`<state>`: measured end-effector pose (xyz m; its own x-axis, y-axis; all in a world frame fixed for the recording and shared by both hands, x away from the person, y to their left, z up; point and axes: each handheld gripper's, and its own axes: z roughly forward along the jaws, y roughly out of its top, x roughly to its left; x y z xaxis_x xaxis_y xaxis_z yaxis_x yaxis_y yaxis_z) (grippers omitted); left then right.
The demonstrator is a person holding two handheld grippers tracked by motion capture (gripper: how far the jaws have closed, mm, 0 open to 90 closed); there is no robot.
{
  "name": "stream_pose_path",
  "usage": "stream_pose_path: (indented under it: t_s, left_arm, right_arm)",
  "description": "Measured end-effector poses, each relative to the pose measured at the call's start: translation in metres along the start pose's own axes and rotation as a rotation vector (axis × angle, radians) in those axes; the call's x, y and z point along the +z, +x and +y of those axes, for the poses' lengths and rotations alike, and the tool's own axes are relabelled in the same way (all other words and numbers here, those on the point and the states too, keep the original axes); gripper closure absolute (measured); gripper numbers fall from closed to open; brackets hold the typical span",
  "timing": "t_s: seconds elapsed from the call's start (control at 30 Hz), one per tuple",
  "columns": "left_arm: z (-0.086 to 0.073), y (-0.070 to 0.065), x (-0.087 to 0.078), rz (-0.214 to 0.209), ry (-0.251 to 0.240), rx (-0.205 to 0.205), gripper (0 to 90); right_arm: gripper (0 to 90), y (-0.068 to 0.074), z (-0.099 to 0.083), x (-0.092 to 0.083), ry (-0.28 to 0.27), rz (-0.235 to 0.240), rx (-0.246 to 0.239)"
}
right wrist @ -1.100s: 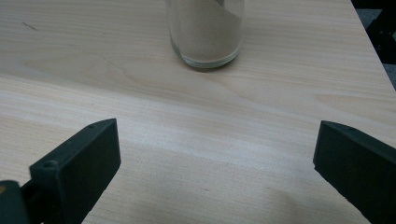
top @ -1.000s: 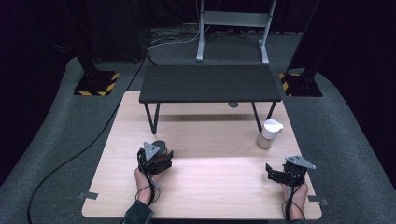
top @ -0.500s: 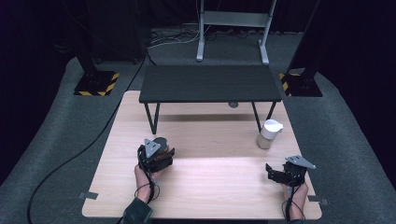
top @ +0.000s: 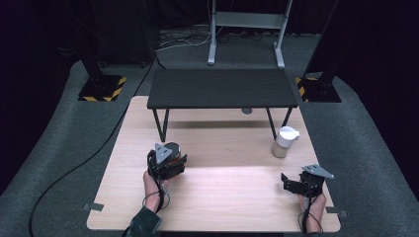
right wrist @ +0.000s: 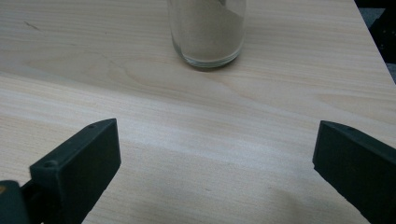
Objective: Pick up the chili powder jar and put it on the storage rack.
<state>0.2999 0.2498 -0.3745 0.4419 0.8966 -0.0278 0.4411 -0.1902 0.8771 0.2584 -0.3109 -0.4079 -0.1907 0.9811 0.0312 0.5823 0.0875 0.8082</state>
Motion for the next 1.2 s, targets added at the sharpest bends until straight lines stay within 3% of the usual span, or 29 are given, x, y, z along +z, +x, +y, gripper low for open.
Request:
stream_pose_path:
  t_s: [1.2]
  left_arm:
    - [0.033, 0.0, 0.01, -0.04, 0.012, 0.05, 31.3]
  right_arm:
    - [0.2, -0.001, 0.0, 0.0, 0.001, 0.007, -0.001]
